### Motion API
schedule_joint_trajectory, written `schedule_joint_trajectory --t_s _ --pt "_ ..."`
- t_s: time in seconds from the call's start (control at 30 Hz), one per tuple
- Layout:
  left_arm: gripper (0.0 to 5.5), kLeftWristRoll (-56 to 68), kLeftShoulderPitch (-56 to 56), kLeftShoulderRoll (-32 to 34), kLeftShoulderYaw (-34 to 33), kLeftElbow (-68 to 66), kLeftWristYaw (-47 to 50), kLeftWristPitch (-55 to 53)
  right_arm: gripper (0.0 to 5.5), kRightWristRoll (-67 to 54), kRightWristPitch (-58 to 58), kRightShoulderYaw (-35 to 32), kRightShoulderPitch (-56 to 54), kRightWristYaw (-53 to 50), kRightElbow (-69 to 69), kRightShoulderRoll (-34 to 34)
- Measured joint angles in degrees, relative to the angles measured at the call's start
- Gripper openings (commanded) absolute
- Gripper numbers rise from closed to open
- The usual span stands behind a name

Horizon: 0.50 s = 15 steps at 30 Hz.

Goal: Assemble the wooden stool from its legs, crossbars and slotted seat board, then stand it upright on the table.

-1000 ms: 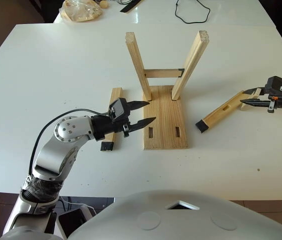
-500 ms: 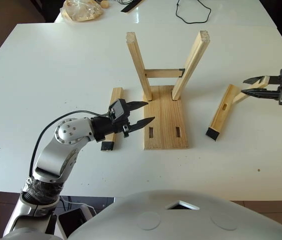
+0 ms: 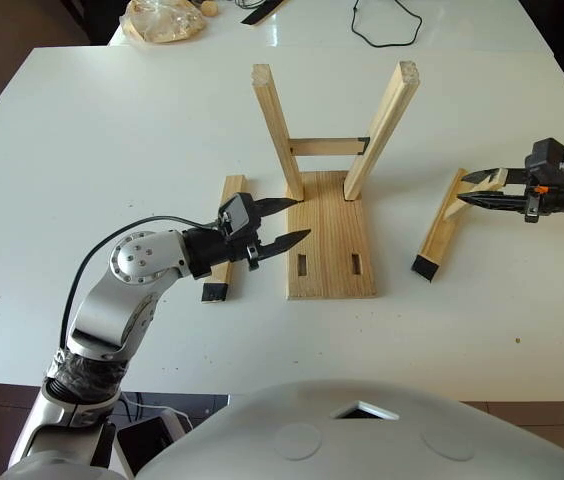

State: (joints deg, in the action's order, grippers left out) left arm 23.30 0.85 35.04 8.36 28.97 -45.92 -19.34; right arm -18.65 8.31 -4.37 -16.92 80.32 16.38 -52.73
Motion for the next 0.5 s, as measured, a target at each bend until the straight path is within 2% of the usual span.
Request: schedule_joint_trajectory --t_s 0.5 --pt "2.55 -0.4 -0.6 -0.3 0.0 -0.5 0.3 -0.1 1.31 4.0 -4.6 2.5 -3.7 -1.6 8.8 2.2"
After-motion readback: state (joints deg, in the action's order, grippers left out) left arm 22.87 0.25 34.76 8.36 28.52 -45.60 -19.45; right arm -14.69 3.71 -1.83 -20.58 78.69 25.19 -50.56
